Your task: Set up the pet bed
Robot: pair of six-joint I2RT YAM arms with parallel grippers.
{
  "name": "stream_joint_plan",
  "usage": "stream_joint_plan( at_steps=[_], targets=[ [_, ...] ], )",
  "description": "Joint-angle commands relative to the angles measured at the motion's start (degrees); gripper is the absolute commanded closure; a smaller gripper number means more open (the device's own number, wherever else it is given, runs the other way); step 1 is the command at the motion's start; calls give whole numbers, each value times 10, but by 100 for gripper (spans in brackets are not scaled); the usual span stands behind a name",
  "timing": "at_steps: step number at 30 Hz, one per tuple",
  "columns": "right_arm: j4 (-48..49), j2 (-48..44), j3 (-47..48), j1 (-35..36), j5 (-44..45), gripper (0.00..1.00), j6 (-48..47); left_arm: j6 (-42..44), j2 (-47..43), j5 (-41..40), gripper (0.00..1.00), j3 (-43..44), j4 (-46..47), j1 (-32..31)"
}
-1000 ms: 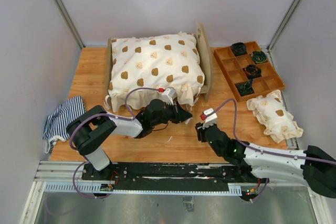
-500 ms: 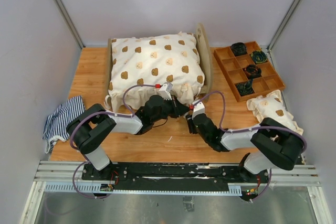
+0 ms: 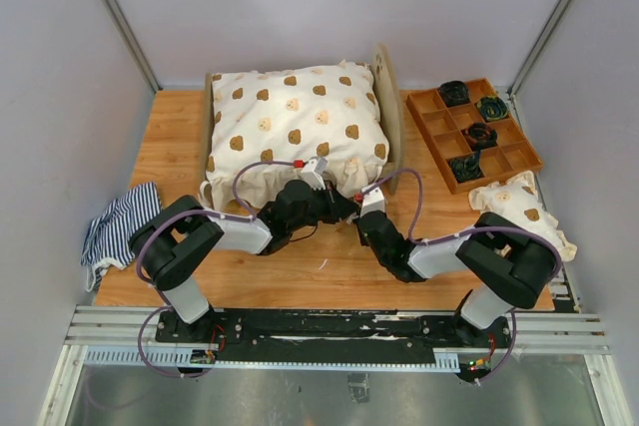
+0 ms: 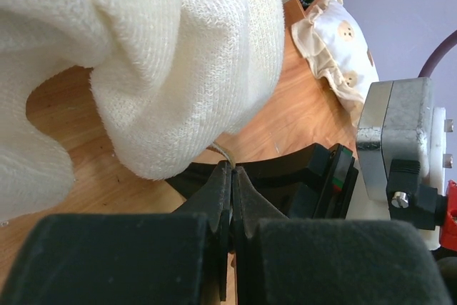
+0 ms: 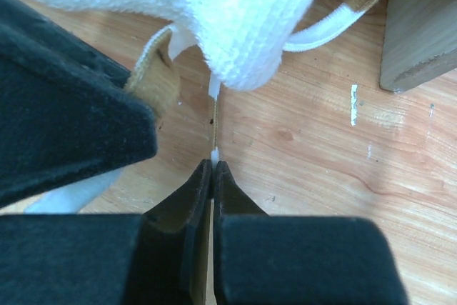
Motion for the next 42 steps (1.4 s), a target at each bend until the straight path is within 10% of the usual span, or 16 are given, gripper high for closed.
stream_joint_plan(
  at_steps=[1,9,16,28,42],
  targets=[
    [-2,-21,-16,-8,3,100,-14,14,4,-7,100,16,0,5],
    [-159,-178,-44,-23,61,100,89,97,17,-18,88,21,-18,6],
    [-296,-323,-1,-149,-132,100,130,257,0,33,61,-15,93,-2],
    [-338,-379,22,-227,-288,100,211,633,-30,104,57,-6,123,-60],
    [-297,-376,4,-241,-352,100,257,797,23,60,54,53,76,-107]
  ],
)
